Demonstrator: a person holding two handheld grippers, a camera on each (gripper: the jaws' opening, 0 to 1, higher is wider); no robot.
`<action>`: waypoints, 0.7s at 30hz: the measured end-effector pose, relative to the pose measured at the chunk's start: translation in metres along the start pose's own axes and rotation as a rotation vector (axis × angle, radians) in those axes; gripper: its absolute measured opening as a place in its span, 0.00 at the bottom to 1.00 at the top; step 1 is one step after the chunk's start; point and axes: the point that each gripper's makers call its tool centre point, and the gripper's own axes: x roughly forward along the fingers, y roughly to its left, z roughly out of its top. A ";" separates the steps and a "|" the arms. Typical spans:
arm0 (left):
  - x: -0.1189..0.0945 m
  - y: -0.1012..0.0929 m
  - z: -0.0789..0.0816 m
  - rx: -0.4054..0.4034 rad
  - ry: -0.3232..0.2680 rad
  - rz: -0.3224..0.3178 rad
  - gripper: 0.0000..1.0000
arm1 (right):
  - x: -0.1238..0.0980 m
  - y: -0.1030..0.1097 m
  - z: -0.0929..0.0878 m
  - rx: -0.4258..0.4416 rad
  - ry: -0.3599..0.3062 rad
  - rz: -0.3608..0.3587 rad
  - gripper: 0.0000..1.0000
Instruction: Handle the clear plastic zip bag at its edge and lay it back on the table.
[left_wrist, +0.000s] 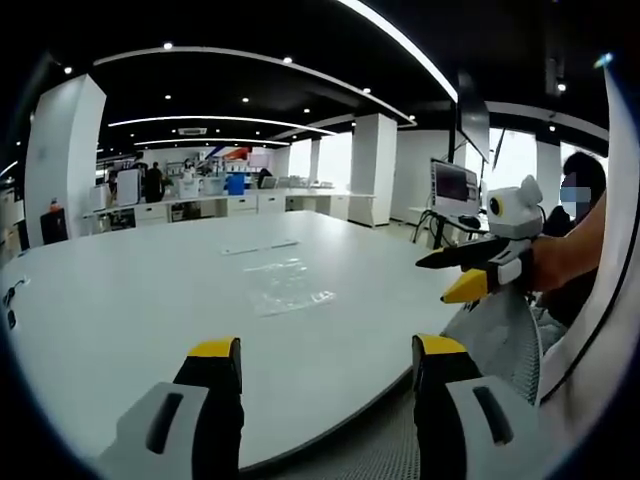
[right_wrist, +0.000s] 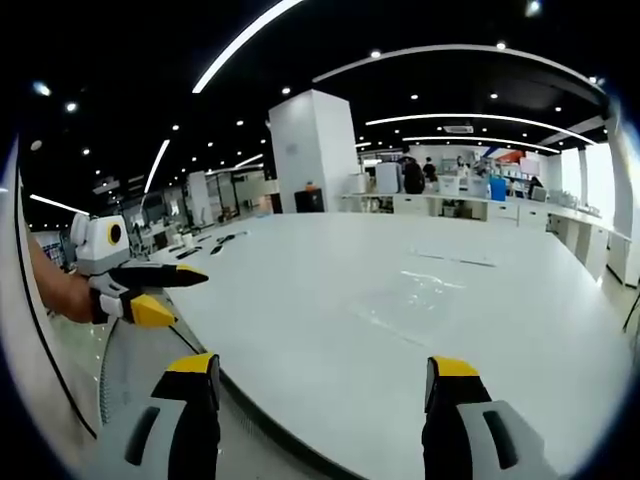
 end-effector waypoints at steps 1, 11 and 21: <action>0.000 0.000 0.000 0.000 0.001 0.000 0.68 | 0.000 0.000 0.000 0.001 0.001 0.001 0.84; -0.001 0.000 0.000 -0.004 0.004 -0.002 0.68 | 0.000 0.001 -0.001 -0.002 0.006 0.002 0.84; 0.000 -0.001 0.001 -0.001 0.003 -0.004 0.68 | 0.000 0.002 0.000 -0.008 0.007 -0.001 0.83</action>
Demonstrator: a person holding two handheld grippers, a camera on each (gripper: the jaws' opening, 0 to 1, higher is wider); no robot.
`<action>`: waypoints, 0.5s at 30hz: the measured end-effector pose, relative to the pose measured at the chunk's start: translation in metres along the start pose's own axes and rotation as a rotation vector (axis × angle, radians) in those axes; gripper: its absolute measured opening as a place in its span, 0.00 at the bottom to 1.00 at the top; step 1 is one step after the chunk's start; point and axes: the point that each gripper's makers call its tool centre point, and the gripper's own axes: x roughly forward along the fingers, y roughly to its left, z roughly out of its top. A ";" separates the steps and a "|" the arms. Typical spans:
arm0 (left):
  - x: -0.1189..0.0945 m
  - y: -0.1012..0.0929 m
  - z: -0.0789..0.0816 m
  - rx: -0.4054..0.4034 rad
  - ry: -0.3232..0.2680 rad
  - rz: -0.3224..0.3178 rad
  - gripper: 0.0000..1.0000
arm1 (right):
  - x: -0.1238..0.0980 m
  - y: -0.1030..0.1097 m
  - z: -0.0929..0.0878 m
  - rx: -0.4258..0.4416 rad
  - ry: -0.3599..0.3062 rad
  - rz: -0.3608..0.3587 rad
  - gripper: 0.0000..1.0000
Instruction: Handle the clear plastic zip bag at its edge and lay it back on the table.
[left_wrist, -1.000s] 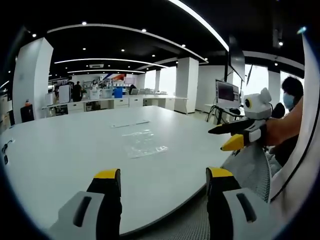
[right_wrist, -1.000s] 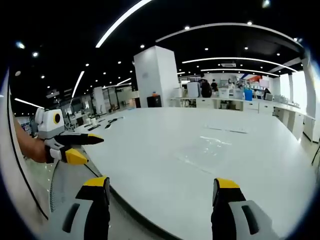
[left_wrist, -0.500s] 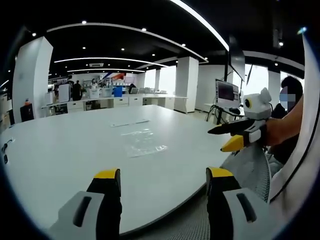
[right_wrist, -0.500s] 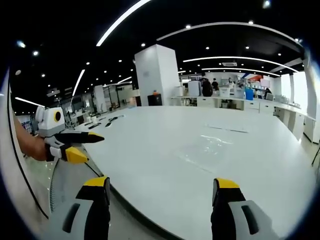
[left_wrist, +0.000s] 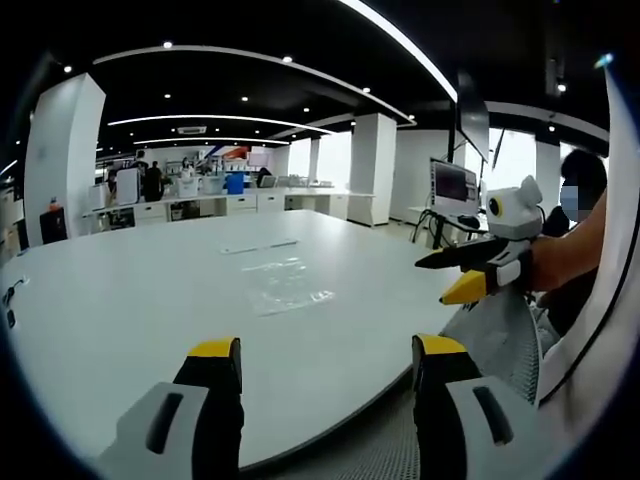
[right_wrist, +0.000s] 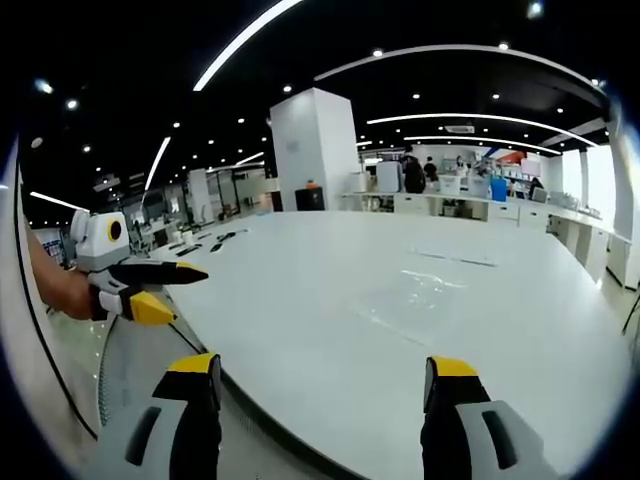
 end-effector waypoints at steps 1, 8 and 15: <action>0.000 0.001 -0.001 -0.001 -0.001 0.000 0.68 | 0.000 0.000 0.000 0.000 0.001 0.000 0.83; 0.001 0.003 -0.002 -0.001 -0.005 0.002 0.68 | 0.001 -0.003 -0.002 -0.005 0.003 0.000 0.82; 0.001 0.006 -0.004 0.001 -0.006 0.002 0.68 | 0.001 -0.005 -0.003 -0.006 0.004 -0.001 0.82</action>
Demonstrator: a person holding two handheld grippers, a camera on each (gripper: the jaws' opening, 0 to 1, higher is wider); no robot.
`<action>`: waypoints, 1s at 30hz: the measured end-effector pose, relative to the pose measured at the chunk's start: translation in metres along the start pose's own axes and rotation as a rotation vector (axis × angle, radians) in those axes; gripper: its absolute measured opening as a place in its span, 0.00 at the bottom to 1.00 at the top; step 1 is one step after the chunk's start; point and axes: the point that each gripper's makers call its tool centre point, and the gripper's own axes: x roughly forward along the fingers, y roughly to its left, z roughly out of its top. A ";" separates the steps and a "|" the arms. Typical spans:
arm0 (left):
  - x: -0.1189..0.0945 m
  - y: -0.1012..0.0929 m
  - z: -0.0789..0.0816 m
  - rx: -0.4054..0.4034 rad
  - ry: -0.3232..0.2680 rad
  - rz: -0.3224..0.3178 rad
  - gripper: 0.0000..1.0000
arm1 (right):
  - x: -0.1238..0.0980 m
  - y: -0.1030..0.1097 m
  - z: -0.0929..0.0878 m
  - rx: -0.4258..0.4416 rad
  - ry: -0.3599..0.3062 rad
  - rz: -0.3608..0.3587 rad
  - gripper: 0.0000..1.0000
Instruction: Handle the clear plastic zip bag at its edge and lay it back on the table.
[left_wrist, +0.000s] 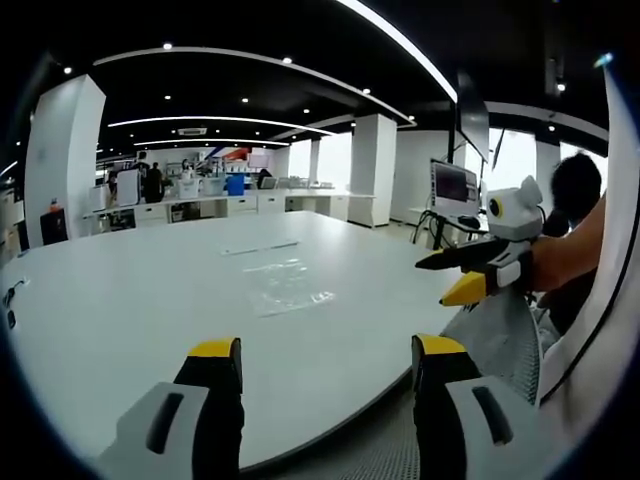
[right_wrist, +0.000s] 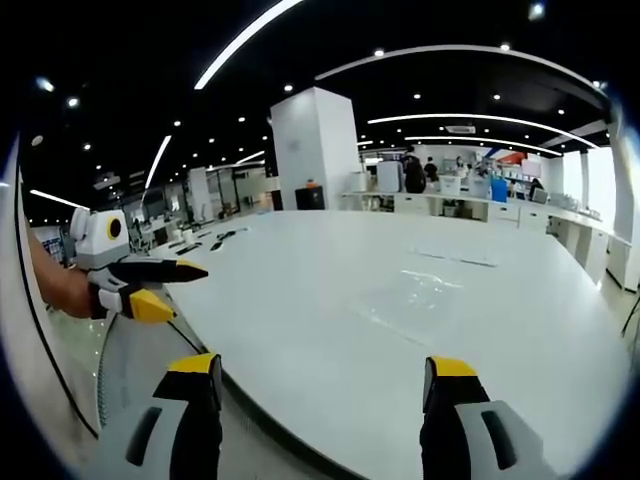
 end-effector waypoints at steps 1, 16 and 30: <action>0.000 0.000 0.000 0.000 0.000 0.000 0.68 | 0.000 0.000 0.000 0.001 -0.001 -0.002 0.82; -0.001 -0.002 0.003 -0.002 -0.007 -0.001 0.68 | 0.000 0.005 0.000 -0.018 0.015 -0.001 0.80; 0.000 -0.002 0.003 -0.006 0.000 0.003 0.67 | 0.001 0.002 -0.002 -0.011 0.029 0.007 0.80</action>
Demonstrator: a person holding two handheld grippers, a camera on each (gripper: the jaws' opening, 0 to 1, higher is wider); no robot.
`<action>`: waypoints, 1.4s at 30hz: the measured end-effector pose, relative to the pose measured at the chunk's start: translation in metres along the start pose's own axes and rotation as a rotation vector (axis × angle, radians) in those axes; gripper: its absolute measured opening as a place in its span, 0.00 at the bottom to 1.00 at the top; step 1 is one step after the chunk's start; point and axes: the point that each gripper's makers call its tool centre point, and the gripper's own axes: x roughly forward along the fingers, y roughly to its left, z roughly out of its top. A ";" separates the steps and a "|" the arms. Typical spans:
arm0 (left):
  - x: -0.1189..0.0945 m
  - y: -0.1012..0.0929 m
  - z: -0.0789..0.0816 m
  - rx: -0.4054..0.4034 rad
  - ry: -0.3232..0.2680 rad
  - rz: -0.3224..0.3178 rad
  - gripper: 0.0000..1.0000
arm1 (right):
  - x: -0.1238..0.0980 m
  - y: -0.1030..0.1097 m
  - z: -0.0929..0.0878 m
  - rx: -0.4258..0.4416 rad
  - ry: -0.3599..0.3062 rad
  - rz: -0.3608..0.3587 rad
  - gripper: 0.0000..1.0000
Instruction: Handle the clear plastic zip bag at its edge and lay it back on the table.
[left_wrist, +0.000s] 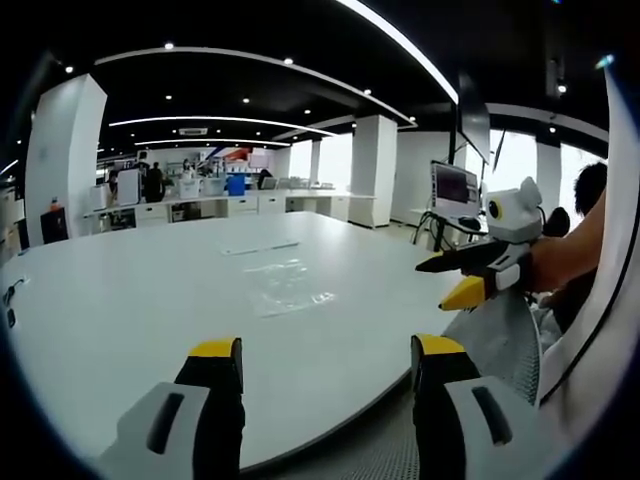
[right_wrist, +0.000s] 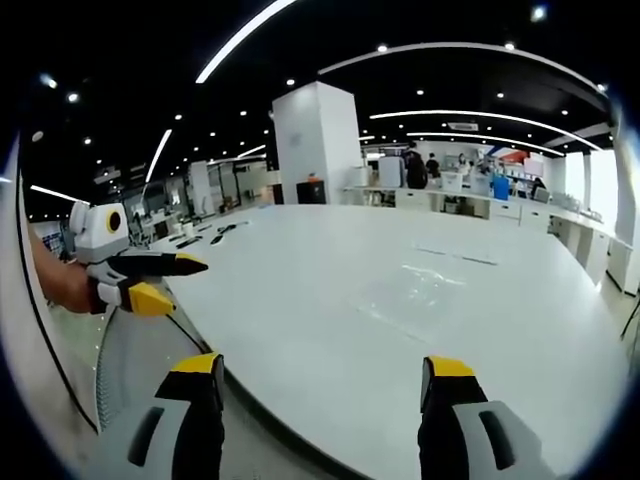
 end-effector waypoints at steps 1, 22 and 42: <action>0.000 0.000 0.000 -0.002 -0.001 0.002 0.67 | 0.000 -0.001 -0.001 0.001 0.005 0.001 0.80; -0.001 0.003 0.005 -0.043 0.006 0.014 0.66 | 0.007 -0.007 0.013 0.039 0.029 0.063 0.80; 0.002 0.012 0.004 -0.079 0.017 0.045 0.64 | 0.045 -0.048 -0.004 -0.053 0.129 0.088 0.70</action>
